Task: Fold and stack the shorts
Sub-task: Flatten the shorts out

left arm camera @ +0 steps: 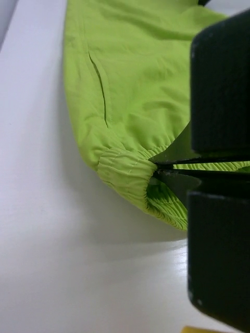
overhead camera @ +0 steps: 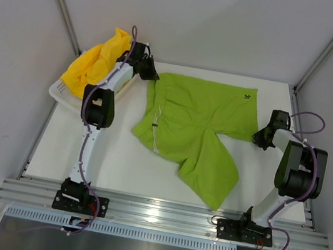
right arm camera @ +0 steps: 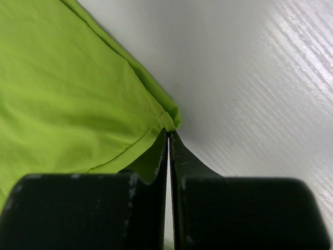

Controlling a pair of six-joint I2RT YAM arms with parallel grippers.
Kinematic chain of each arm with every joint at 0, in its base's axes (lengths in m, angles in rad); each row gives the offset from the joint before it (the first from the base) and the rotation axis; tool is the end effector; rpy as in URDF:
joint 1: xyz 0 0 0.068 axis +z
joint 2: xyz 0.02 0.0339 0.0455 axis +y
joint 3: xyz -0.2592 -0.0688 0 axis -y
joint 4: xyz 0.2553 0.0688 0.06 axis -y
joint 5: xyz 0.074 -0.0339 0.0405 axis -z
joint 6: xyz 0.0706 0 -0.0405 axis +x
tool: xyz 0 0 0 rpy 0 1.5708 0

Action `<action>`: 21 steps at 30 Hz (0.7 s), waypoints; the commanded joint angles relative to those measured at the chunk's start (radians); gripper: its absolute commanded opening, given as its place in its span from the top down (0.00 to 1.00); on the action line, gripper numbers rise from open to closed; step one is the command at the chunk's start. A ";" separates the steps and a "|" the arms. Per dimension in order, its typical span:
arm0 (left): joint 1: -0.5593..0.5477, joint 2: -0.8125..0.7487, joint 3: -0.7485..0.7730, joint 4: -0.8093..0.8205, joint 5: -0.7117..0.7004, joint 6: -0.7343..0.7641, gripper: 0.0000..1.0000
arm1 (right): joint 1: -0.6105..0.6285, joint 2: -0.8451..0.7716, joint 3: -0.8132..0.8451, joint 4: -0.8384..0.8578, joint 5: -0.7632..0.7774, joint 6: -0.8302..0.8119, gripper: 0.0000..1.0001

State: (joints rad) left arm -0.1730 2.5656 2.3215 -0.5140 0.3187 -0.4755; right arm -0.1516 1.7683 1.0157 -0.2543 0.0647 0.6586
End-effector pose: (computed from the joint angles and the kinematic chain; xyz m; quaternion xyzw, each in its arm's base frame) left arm 0.5892 -0.1254 0.1542 -0.0746 0.9060 -0.2625 0.3235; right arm 0.3704 -0.0612 0.1149 0.3866 0.8788 0.0397 0.2770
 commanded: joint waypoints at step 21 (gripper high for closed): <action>0.125 -0.004 0.085 0.160 0.191 -0.249 1.00 | -0.029 -0.089 -0.019 -0.030 0.161 -0.007 1.00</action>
State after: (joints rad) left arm -0.0803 2.5664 2.3528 -0.4049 0.5285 -0.6903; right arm -0.1616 1.7248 1.0119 -0.2741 0.1371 0.6582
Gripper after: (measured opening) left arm 0.005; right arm 0.006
